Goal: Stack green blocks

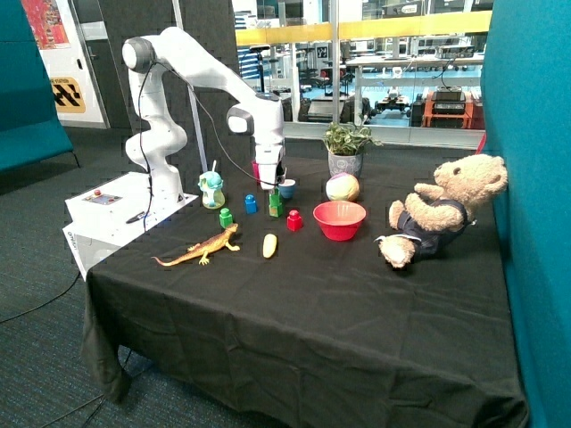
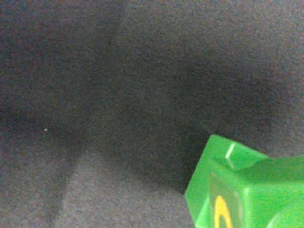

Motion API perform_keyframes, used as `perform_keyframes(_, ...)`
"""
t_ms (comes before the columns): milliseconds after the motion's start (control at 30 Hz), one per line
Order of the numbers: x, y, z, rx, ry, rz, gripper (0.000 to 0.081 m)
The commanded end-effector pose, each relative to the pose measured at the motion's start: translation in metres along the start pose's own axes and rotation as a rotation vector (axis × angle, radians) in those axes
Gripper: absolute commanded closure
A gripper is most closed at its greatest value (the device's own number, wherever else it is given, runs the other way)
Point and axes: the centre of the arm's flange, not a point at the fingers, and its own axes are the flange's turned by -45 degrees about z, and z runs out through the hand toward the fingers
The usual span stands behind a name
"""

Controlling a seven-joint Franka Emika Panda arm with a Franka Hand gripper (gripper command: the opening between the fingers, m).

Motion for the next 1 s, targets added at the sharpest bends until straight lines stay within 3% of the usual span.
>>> perform_keyframes(0, -0.001, 0.0029, 0.0002, -0.0014, -0.0023, 0.004, 0.0087)
perform_keyframes(67, -0.0008, 0.0024, 0.0004, -0.0014, -0.0023, 0.004, 0.0032)
perform_keyframes(200, 0.0008, -0.0004, 0.0003, -0.0014, -0.0023, 0.005, 0.0004)
perform_keyframes(967, 0.0054, 0.0005, -0.0062, -0.0014, -0.0023, 0.004, 0.0)
